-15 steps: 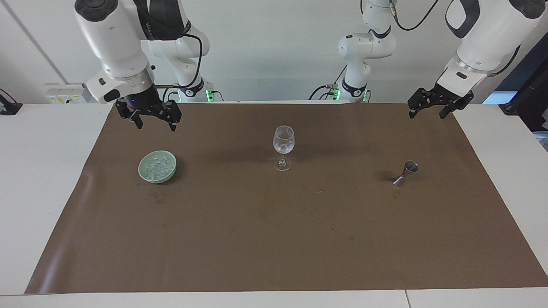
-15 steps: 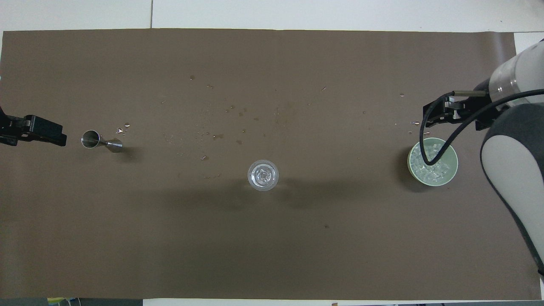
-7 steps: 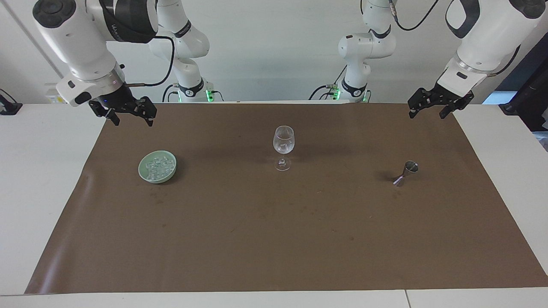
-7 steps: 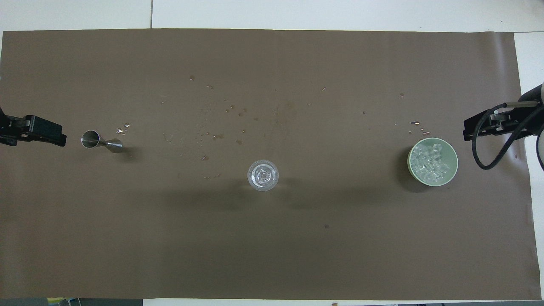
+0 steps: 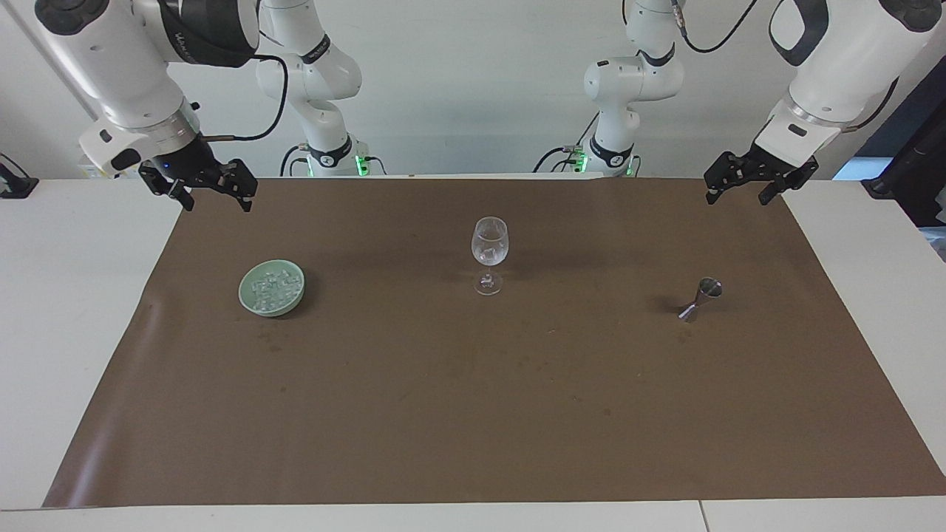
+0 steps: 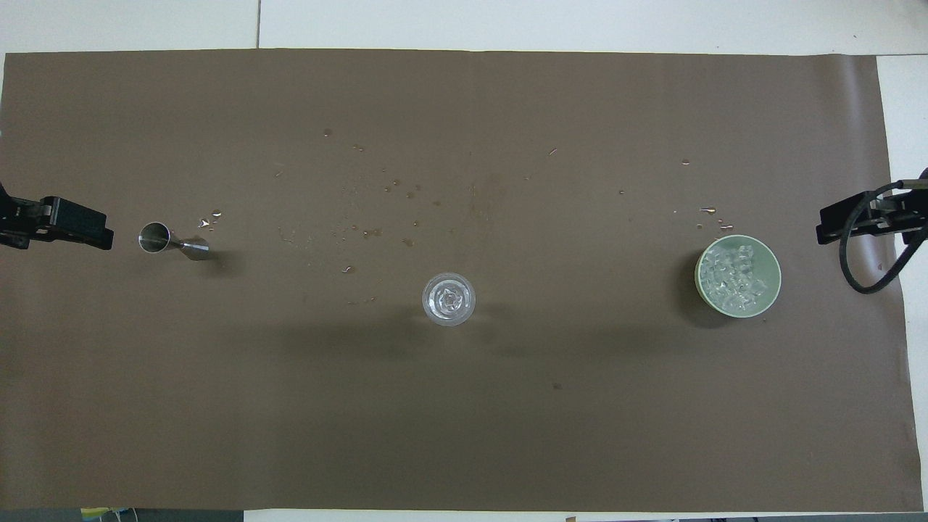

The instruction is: Pour wine and add ice with both arms

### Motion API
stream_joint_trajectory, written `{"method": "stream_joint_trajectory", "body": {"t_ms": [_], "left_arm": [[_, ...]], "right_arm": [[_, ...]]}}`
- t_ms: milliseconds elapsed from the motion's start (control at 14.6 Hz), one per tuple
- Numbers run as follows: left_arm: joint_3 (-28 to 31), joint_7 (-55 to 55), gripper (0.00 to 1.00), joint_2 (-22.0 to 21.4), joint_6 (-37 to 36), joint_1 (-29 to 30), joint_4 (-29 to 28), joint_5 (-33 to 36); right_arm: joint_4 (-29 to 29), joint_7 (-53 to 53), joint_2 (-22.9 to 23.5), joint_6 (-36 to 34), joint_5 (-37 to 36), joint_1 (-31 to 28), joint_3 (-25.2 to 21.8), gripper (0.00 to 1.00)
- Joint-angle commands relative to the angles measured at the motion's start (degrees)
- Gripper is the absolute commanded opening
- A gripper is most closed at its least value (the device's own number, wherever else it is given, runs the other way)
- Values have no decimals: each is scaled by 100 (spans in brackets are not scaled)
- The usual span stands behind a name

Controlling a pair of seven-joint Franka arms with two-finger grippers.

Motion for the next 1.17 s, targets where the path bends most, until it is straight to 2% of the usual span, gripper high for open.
{"method": "stream_joint_trajectory", "body": {"t_ms": [0, 619, 1100], "left_arm": [[-34, 36, 100, -163, 89, 42, -189, 109], [-34, 36, 100, -163, 89, 42, -189, 109], [-34, 36, 100, -163, 89, 42, -189, 109]], "right_arm": [[-194, -137, -124, 28, 77, 7, -109, 100], [69, -137, -176, -244, 86, 7, -109, 100], [34, -137, -176, -235, 86, 7, -109, 100]]}}
